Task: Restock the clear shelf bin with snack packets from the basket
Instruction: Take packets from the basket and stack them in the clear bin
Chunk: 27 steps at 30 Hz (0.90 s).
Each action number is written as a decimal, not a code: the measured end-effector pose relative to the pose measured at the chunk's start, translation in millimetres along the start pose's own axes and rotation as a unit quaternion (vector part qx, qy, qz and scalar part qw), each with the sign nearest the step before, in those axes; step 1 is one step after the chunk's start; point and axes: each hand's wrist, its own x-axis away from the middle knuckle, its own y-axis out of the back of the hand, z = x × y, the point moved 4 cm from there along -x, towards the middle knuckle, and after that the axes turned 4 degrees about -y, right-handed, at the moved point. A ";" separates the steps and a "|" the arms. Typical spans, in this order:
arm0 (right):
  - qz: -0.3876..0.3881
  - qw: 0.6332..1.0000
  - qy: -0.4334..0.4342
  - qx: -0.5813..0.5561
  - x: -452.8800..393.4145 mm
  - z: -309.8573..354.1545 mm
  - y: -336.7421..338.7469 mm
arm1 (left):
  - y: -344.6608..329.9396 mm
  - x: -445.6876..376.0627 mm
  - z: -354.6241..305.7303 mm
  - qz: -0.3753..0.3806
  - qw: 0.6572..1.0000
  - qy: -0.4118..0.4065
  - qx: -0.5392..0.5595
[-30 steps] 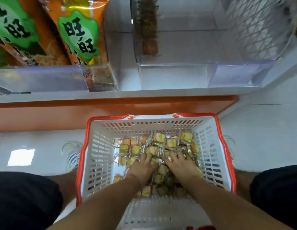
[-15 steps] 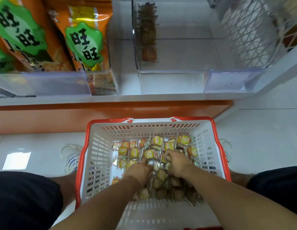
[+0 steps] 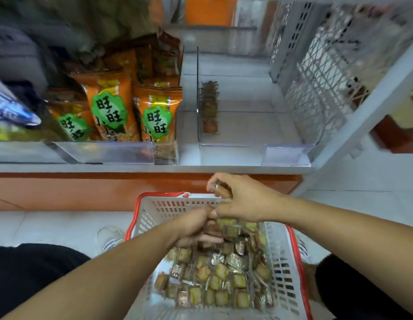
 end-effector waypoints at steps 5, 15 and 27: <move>-0.171 0.974 0.072 -0.132 27.0 36.6 59.2 | -49.1 53.5 -76.3 0.023 0.959 -0.085 0.269; -0.230 0.934 0.089 -0.257 14.3 39.3 59.0 | -60.9 112.9 -135.0 0.082 0.960 -0.155 0.217; -0.229 0.899 0.057 -0.369 9.4 13.2 71.2 | -50.2 104.8 -142.1 0.066 0.961 -0.202 0.179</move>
